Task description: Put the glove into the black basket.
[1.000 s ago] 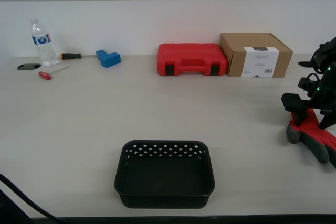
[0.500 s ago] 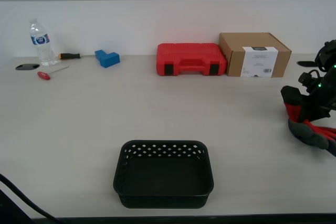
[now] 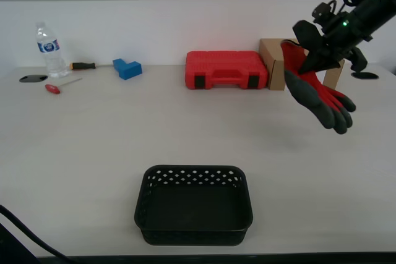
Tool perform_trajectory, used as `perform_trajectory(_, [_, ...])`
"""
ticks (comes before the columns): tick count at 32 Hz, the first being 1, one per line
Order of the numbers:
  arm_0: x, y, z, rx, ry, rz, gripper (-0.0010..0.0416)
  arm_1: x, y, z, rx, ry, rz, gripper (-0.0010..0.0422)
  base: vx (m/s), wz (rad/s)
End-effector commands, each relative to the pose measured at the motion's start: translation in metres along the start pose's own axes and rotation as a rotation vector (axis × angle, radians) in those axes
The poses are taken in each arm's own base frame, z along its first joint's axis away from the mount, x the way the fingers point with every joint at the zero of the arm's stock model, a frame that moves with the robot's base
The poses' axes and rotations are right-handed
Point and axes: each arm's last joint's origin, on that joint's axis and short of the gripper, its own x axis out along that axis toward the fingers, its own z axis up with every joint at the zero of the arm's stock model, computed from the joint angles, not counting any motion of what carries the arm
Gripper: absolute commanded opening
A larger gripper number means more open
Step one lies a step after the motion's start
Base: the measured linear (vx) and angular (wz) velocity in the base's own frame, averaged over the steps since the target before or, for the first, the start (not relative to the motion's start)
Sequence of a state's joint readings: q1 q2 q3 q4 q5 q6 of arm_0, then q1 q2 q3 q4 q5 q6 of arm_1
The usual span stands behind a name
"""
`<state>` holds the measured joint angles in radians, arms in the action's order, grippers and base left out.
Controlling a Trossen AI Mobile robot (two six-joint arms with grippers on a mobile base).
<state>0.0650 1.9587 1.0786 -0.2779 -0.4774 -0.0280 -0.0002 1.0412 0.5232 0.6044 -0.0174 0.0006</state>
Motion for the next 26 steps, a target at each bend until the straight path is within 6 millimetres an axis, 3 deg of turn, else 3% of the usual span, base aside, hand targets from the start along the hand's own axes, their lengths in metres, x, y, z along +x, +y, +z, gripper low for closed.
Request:
perform_trajectory(1, [-0.001, 0.033, 0.003, -0.038, 0.010, 0.100, -0.0001, 0.000, 0.000, 0.000, 0.000, -0.003, 0.000, 0.0000, 0.000, 0.000])
perform_trajectory(8, [-0.007, 0.119, -0.009, -0.159, 0.113, 0.283, -0.0001, 0.000, 0.000, 0.000, 0.000, -0.001, 0.000, 0.0000, 0.000, 0.000])
perform_trajectory(12, [-0.020, 0.165, -0.029, -0.243, 0.212, 0.327, -0.0001, 0.000, 0.000, 0.000, 0.000, -0.002, 0.001, 0.0000, 0.000, 0.000])
perform_trajectory(16, [-0.017, 0.202, -0.052, -0.348, 0.309, 0.369, -0.0001, 0.000, 0.000, 0.001, 0.000, -0.003, 0.001, 0.0000, 0.000, 0.000])
perform_trajectory(22, [0.003, 0.235, -0.085, -0.437, 0.464, 0.389, -0.0001, 0.000, 0.000, 0.000, 0.000, -0.003, 0.001, 0.0000, 0.000, 0.000])
perform_trajectory(25, [0.036, 0.232, -0.094, -0.443, 0.546, 0.375, -0.0001, 0.000, 0.000, 0.000, 0.000, -0.003, 0.001, 0.0000, 0.000, 0.000])
perform_trajectory(26, [0.057, 0.228, -0.096, -0.410, 0.604, 0.385, -0.0001, 0.000, 0.000, 0.000, 0.000, -0.003, 0.001, 0.0000, 0.000, 0.000])
